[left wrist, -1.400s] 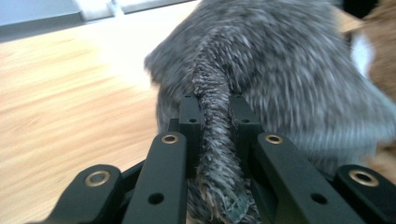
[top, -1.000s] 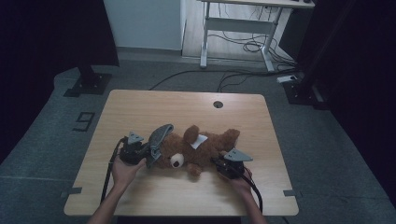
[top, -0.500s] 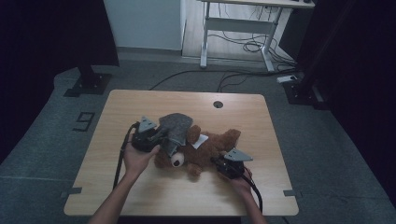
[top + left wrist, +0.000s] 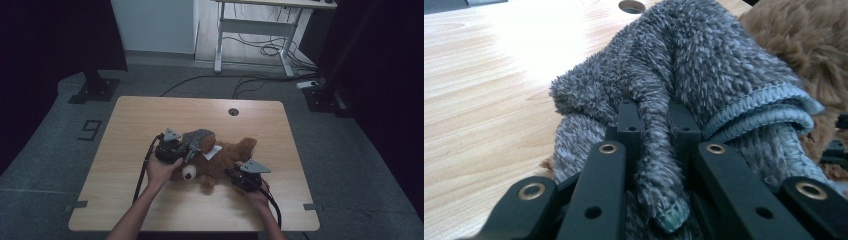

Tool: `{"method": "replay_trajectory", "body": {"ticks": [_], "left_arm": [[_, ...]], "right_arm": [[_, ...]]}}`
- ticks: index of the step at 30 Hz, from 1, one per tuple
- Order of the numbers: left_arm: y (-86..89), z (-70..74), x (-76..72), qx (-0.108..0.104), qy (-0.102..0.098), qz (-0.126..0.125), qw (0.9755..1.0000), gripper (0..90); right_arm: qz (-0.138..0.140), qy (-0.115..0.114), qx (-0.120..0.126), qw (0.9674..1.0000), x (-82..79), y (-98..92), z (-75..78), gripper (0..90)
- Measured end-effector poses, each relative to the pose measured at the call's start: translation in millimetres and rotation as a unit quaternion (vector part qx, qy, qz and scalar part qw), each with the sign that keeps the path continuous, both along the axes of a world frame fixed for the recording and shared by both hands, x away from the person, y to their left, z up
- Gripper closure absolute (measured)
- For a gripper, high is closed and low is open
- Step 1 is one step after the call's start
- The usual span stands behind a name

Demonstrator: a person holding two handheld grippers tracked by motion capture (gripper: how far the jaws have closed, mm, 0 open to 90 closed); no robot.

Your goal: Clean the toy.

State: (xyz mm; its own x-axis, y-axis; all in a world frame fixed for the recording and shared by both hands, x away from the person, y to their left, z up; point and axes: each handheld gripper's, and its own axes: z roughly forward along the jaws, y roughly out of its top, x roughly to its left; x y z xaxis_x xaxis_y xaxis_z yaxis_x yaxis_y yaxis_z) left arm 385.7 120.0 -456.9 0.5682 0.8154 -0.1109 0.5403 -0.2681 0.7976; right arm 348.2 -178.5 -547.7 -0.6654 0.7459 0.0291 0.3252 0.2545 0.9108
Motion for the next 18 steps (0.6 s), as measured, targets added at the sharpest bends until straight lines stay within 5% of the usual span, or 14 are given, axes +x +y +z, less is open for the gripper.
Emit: {"method": "replay_trajectory", "body": {"ticks": [9, 14, 18], "left_arm": [[4.3, -11.8, -11.7, -0.023, -0.008, -0.003, 0.9997, 80.5], [3.9, -13.5, -24.0, -0.026, -0.018, -0.016, 0.9994, 80.7], [5.3, -15.3, -36.6, -0.038, -0.021, -0.025, 0.9987, 80.8]], "right_arm": [[-0.002, -0.004, 0.010, 0.9999, -8.6, -8.7, 15.3, 50.5], [-0.001, -0.037, 0.057, 0.9977, -22.1, -21.9, 56.4, 47.6], [0.012, -0.039, 0.034, 0.9986, -10.8, -16.3, 104.5, 41.3]]}}
